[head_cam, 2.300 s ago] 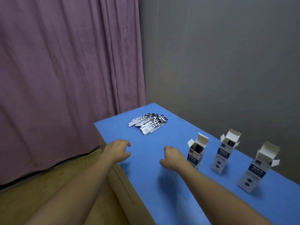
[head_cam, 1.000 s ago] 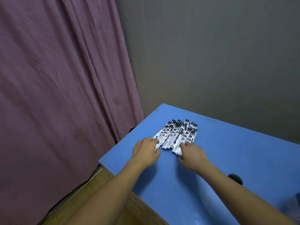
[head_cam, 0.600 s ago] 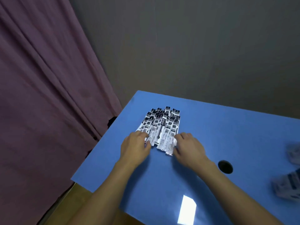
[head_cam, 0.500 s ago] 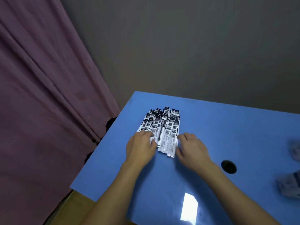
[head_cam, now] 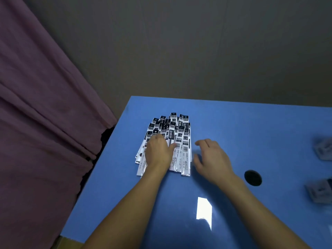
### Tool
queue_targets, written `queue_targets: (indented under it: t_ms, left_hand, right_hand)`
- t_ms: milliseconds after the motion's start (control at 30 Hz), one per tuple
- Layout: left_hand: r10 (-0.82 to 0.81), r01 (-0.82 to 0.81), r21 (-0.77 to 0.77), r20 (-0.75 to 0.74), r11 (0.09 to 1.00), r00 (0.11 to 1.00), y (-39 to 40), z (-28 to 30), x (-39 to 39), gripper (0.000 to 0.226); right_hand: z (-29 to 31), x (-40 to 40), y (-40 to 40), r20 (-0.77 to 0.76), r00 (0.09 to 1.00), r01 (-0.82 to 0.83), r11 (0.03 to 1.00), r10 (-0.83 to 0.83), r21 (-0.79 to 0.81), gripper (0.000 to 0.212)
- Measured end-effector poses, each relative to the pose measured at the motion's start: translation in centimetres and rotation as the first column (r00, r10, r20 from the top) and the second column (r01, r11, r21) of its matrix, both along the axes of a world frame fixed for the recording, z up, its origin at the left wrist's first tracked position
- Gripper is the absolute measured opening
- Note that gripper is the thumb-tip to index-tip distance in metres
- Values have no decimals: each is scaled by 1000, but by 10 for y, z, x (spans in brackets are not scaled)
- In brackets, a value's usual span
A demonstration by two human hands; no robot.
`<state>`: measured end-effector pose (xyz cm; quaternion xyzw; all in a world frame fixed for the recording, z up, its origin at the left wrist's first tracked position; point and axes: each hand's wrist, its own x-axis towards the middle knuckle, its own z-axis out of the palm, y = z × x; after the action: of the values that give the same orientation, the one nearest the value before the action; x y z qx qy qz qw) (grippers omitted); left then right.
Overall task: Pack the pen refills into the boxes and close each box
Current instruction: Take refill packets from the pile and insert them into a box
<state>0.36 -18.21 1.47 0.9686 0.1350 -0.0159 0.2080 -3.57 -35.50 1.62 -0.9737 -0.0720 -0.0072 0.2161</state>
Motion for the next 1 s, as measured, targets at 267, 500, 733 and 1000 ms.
queue_targets:
  t_ms: [267,500,733,1000]
  left_hand:
    - [136,-151,-183,-90,971,987,9,-7,5,6]
    - [233,-250,-318,-90,914,968,24,2,10,8]
    - [150,-168,-293,-83,941,985,32,-3,12,17]
    - [128,-135,-146,-57,980,990,26,-8,9,35]
  right_hand:
    - [-6,4,-1,-36,999,34,998,-32,60,38]
    - [-6,6,-3,-50,998,54,993,-49,105,38]
    - [-11,8,-8,-95,994,68,983,-52,172,36]
    - [-10,10,-8,-114,993,58,978,-36,203,36]
